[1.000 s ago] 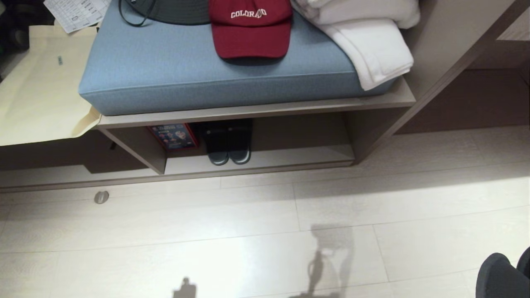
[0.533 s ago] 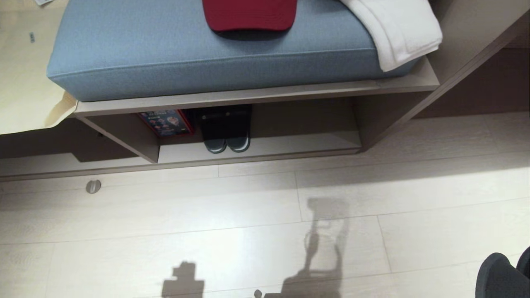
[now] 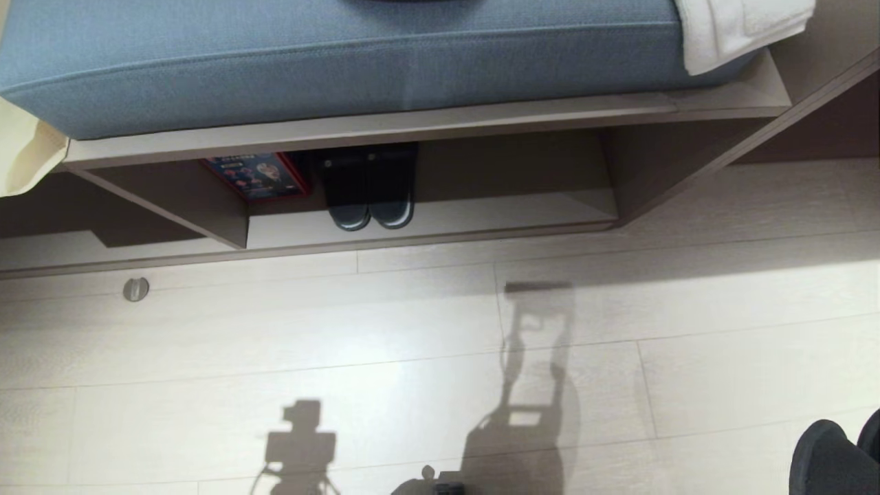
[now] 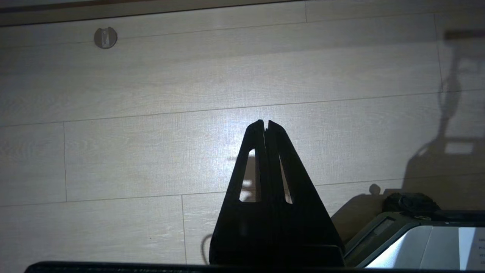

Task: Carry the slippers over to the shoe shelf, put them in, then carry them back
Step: Place the slippers into the shoe cabinet

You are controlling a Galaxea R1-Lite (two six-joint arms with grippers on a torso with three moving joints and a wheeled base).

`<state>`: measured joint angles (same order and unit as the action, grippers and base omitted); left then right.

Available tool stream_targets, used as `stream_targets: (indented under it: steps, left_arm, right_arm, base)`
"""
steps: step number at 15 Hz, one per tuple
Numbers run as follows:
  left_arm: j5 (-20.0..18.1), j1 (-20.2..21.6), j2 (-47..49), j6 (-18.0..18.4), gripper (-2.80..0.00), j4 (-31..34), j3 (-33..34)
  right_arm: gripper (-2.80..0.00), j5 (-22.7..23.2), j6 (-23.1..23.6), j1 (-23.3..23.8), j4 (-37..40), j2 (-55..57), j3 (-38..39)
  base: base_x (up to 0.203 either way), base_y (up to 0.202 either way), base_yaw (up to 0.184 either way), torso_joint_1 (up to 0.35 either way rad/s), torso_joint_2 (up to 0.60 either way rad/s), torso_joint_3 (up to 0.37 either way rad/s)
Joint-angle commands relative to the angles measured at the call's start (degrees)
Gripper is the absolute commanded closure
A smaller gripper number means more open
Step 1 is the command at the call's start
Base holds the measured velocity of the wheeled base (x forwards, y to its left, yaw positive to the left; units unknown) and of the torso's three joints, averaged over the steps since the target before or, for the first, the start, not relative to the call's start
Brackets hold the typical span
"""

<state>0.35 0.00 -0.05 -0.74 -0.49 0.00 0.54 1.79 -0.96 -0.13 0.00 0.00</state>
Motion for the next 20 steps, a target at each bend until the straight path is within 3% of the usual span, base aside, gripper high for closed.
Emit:
stream_targets:
  steps: [1,20]
  left_arm:
    - [0.0,0.0,0.05,-0.05,0.0,-0.04,0.0]
    - [0.09,0.0,0.05,-0.05,0.0,0.05,0.0]
  right_arm:
    - [0.0,-0.01,0.05,0.0,-0.04,0.09,0.0]
    - [0.0,-0.19,0.58,0.0,-0.13,0.09,0.0]
  base:
    - [0.0,0.0,0.0,0.009,0.0,-0.196]
    - [0.0,0.0,0.0,0.001,0.0,-0.198]
